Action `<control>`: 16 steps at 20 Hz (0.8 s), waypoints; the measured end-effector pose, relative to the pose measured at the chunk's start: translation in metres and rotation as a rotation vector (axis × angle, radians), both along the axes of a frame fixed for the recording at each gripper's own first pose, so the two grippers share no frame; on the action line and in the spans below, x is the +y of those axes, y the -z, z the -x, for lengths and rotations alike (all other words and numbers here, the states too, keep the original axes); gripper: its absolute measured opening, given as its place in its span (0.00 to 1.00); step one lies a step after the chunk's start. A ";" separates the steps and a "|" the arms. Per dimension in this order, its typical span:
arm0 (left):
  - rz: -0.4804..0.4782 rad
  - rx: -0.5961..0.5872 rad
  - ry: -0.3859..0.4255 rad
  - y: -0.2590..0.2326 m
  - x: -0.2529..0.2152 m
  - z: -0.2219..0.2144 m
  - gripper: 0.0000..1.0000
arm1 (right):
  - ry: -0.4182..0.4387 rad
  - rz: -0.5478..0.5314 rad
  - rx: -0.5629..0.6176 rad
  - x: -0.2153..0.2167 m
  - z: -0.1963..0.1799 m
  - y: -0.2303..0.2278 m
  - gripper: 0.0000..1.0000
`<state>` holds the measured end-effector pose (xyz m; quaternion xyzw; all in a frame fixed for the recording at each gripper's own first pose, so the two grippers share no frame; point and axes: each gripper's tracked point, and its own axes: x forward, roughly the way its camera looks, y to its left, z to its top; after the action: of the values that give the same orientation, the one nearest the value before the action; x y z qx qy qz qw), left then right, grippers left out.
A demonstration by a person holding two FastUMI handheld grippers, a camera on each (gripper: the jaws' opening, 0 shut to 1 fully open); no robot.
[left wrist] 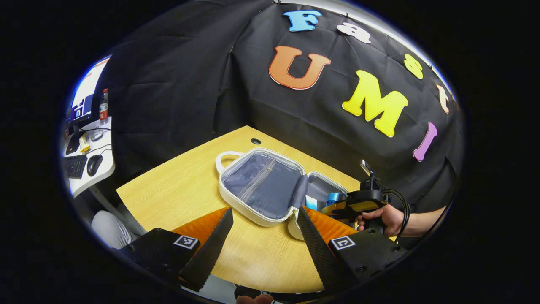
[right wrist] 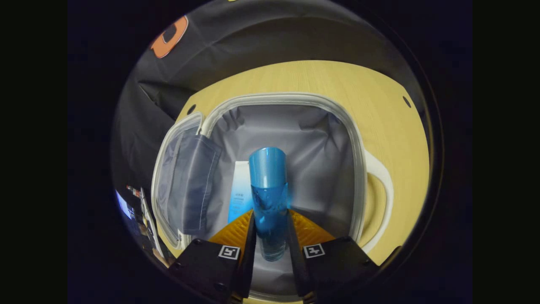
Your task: First open the suitcase, pack the skin care products into it, and then close the suitcase.
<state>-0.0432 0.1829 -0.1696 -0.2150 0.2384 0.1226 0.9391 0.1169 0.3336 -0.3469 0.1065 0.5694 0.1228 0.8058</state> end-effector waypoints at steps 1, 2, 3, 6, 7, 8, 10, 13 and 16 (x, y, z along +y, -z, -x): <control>-0.003 -0.002 -0.002 -0.002 0.001 0.001 0.98 | -0.002 0.013 0.000 -0.002 0.000 0.001 0.38; -0.002 -0.006 0.000 -0.003 0.001 0.000 0.98 | -0.004 0.020 0.003 -0.002 0.000 0.003 0.38; -0.001 -0.009 0.001 -0.003 0.000 0.000 0.98 | -0.007 0.030 0.010 0.000 0.002 0.005 0.38; 0.002 -0.007 0.008 -0.002 -0.002 0.002 0.98 | -0.016 0.062 0.000 -0.001 0.000 0.005 0.38; 0.004 -0.007 0.011 -0.002 -0.003 0.002 0.98 | -0.019 0.072 0.001 0.000 0.000 0.006 0.35; 0.006 -0.008 0.014 -0.003 -0.004 0.003 0.98 | -0.020 0.080 0.002 0.000 0.000 0.006 0.38; 0.007 -0.015 0.023 -0.005 -0.007 0.001 0.98 | -0.020 0.094 0.005 0.001 0.000 0.006 0.35; -0.003 -0.024 0.043 -0.008 -0.011 0.000 0.98 | -0.026 0.101 0.001 0.002 0.001 0.006 0.39; -0.007 -0.034 0.067 -0.012 -0.015 -0.005 0.98 | -0.045 0.105 -0.014 -0.003 0.006 0.002 0.43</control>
<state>-0.0383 0.1675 -0.1574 -0.2057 0.2288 0.0881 0.9474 0.1111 0.3304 -0.3485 0.0503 0.5717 0.1116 0.8113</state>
